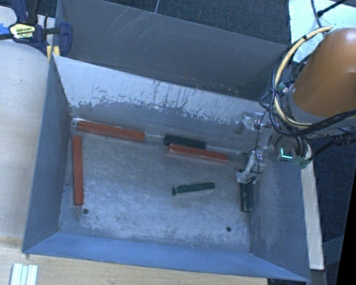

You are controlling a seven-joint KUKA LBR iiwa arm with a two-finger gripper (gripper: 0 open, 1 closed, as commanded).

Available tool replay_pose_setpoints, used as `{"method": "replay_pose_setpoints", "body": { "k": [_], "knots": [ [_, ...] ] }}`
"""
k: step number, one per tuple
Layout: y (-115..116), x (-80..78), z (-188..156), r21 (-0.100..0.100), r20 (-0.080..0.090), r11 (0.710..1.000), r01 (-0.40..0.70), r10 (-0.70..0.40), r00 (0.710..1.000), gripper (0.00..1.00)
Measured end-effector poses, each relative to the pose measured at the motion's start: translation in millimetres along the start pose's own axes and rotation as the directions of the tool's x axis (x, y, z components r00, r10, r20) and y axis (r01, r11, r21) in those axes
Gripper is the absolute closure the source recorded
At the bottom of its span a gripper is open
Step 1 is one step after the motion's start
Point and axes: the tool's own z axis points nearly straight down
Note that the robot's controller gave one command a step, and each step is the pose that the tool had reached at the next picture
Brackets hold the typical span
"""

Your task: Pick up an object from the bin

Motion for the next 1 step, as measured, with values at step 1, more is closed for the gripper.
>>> {"method": "replay_pose_setpoints", "body": {
  "k": [1],
  "knots": [
    [5.2,70.6,-0.4,0.001,0.004,0.972,0.236,-0.236,0.972,0.00]
  ]
}}
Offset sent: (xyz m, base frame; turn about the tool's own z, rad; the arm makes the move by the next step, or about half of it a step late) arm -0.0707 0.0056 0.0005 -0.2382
